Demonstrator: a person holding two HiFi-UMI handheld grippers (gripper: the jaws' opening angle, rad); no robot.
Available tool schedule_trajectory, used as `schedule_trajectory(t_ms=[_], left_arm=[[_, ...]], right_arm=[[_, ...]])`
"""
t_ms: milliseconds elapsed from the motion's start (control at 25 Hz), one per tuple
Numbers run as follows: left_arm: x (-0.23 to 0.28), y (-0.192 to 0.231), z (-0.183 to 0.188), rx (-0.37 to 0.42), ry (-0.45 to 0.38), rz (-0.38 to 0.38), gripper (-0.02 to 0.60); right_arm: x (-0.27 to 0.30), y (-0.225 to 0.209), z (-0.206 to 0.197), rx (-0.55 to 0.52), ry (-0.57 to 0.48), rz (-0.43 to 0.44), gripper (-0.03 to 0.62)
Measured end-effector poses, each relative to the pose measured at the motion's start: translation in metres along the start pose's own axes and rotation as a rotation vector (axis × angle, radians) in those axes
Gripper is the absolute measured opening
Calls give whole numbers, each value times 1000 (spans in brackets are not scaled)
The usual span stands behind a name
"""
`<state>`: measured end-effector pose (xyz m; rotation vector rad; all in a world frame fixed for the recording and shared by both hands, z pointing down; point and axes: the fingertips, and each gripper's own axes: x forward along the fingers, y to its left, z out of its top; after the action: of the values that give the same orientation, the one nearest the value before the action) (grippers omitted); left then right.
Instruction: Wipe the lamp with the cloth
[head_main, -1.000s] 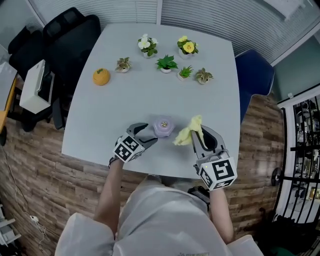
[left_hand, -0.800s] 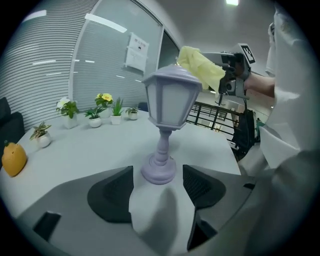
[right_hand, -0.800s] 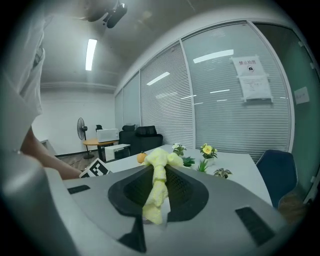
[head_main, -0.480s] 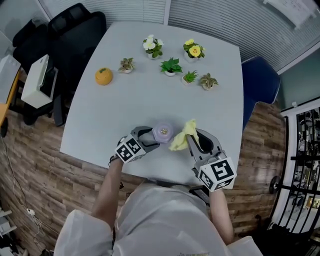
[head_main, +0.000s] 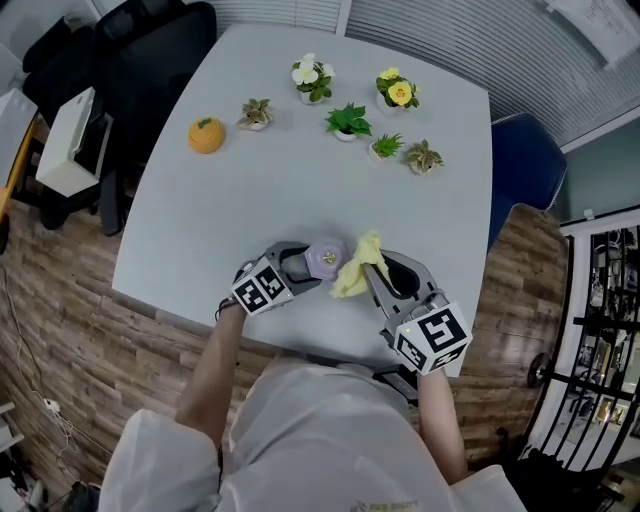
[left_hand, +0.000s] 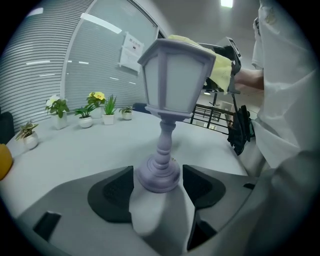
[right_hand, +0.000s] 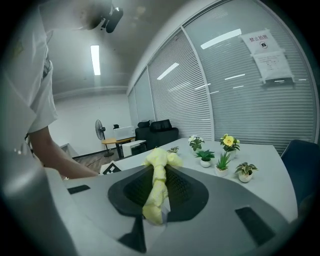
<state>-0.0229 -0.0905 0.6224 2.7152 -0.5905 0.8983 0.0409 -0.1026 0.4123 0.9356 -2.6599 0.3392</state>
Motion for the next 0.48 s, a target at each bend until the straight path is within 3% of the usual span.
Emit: schedule_trajectory(t_ms=[480], left_arm=[[0,-1,0,43,-5,26,291]], right_arm=[[12,4,-12,-17,43,45,71]])
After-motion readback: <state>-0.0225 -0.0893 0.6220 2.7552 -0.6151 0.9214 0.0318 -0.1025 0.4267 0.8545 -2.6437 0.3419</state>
